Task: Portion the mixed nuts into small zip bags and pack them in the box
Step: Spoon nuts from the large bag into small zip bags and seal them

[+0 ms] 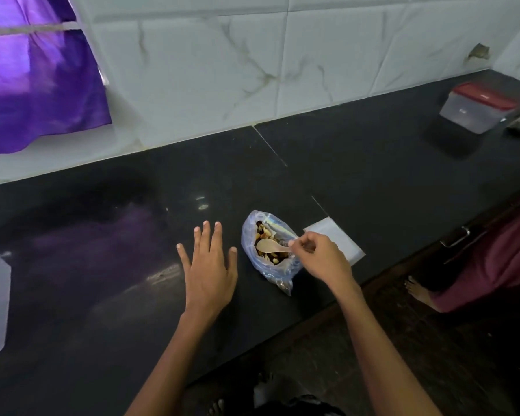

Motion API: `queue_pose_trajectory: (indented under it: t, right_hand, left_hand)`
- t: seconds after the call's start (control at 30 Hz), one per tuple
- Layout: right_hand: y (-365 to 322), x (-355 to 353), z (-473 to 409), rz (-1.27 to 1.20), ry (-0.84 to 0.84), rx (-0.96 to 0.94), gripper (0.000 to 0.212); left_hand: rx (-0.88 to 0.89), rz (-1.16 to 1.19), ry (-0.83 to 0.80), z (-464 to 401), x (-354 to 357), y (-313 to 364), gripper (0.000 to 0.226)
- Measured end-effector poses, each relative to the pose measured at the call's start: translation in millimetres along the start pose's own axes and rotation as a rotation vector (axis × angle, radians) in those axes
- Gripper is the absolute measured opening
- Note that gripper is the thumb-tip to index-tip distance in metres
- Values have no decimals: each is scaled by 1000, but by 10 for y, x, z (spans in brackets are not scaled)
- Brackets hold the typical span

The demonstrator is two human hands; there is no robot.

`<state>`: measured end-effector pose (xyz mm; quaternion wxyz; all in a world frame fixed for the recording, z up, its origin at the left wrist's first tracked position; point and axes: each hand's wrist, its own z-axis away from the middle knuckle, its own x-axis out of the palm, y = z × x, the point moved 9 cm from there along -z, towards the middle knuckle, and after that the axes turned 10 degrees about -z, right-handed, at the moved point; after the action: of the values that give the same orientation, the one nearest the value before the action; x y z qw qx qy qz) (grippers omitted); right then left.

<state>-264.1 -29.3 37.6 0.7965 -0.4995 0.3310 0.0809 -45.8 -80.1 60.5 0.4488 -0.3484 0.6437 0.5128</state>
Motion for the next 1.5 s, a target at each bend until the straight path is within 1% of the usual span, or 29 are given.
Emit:
queue_pose_trajectory:
  t: [0.07, 0.13, 0.17, 0.27, 0.3, 0.33, 0.4, 0.5, 0.57, 0.77, 0.83, 0.93, 1.0, 1.1, 1.23, 1.37, 1.5]
  right_hand:
    - [20, -61, -21, -3, -39, 11, 29]
    - [40, -194, -76, -19, -22, 17, 30]
    - [56, -279, -116, -41, 3, 19, 27]
    - [141, -532, -280, -80, 113, 8, 8]
    - [197, -599, -348, -82, 152, 9, 6]
    - [267, -646, -414, -79, 185, 21, 9]
    - [427, -681, -537, -39, 218, 73, 26]
    - [616, -643, -650, 153, 211, 138, 53]
    - [656, -628, -670, 191, 223, 139, 58]
    - [710, -650, -704, 61, 229, 130, 49]
    - [711, -680, -699, 47, 226, 127, 42]
    - [695, -728, -698, 49, 233, 120, 27]
    - [652, -763, -685, 41, 239, 106, 21]
    - [549, -854, -651, 11, 245, 79, 20]
    - [434, -942, -673, 1, 204, 64, 18]
    - [411, -921, -743, 8, 151, 135, 19]
    - [552, -825, -743, 28, 163, 247, 16]
  left_hand:
    - [-13, 7, 10, -29, -1, 18, 57]
    - [-21, 11, 18, -60, 3, 51, 57]
    - [-24, 11, 20, -75, 10, 70, 56]
    - [-29, 5, 14, -103, 38, 123, 56]
    - [-32, 6, 12, -111, 49, 141, 56]
    - [-36, 9, 14, -119, 55, 156, 56]
    - [-47, 20, 18, -134, 67, 183, 56]
    - [-64, 28, 27, -142, 89, 200, 56]
    - [-76, 36, 36, -148, 91, 196, 56]
    - [-119, 66, 65, -116, 57, 171, 57]
    - [-139, 81, 78, -96, 40, 154, 57]
    - [-161, 83, 94, -52, 13, 139, 56]
    - [-176, 86, 101, -12, -6, 112, 55]
    - [-197, 93, 109, 33, -47, 44, 55]
    - [-223, 115, 122, 89, -115, -65, 54]
    - [-246, 124, 131, 122, -202, -242, 52]
    - [-251, 137, 128, 137, -289, -433, 52]
